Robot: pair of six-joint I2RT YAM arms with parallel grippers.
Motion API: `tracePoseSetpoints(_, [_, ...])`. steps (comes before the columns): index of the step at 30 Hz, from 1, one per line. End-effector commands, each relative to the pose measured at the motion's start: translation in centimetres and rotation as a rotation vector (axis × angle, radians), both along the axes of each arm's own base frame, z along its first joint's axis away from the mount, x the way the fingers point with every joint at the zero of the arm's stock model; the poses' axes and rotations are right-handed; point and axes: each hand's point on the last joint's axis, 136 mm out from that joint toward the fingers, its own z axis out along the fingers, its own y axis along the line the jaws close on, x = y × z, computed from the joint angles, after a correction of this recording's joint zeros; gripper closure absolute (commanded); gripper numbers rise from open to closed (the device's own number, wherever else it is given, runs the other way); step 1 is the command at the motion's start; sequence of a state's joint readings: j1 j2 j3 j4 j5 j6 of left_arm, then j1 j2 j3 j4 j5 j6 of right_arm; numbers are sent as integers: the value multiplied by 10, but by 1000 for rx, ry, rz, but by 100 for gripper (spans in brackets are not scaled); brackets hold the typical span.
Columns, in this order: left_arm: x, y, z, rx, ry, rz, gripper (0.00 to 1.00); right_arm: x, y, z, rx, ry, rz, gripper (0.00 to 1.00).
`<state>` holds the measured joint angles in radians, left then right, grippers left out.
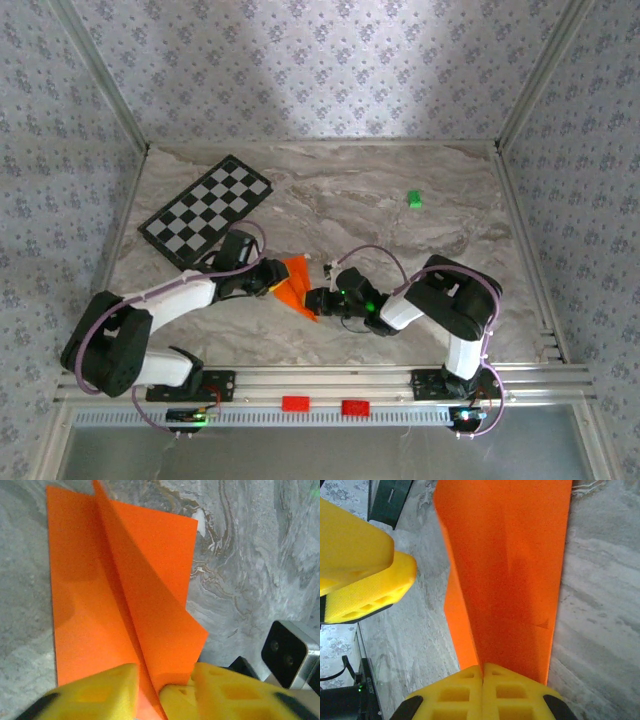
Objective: Fold a paper plane with a square sheet of paper (pick it up from the middle)
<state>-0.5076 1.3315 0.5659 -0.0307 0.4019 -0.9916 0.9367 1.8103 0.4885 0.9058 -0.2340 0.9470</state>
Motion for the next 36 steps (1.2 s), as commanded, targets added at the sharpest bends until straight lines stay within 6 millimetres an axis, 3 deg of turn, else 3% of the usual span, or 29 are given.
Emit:
tracePoseSetpoints(1, [6,-5,9,-4,-33,-11,40,-7,-1,-8,-95,-1,47,96])
tracePoseSetpoints(3, [8,-2,7,17,-23,9,30,-7,-1,-7,-122,-23,55,93])
tracePoseSetpoints(6, [11,3,3,53,3,38,24,-9,2,-6,-170,-63,81,90])
tracePoseSetpoints(12, [12,1,-8,72,72,36,23,-12,4,-1,-301,-171,134,85])
tracePoseSetpoints(16, [10,0,-13,66,92,39,28,-14,3,0,-418,-258,176,85])
tracePoseSetpoints(27, [5,3,-17,78,120,45,63,-18,3,18,-638,-533,212,80])
tracePoseSetpoints(34, [5,0,-14,56,121,40,90,-18,-7,20,-774,-606,206,75])
tracePoseSetpoints(36, [5,-1,-12,48,119,42,93,-19,-10,20,-806,-617,200,73])
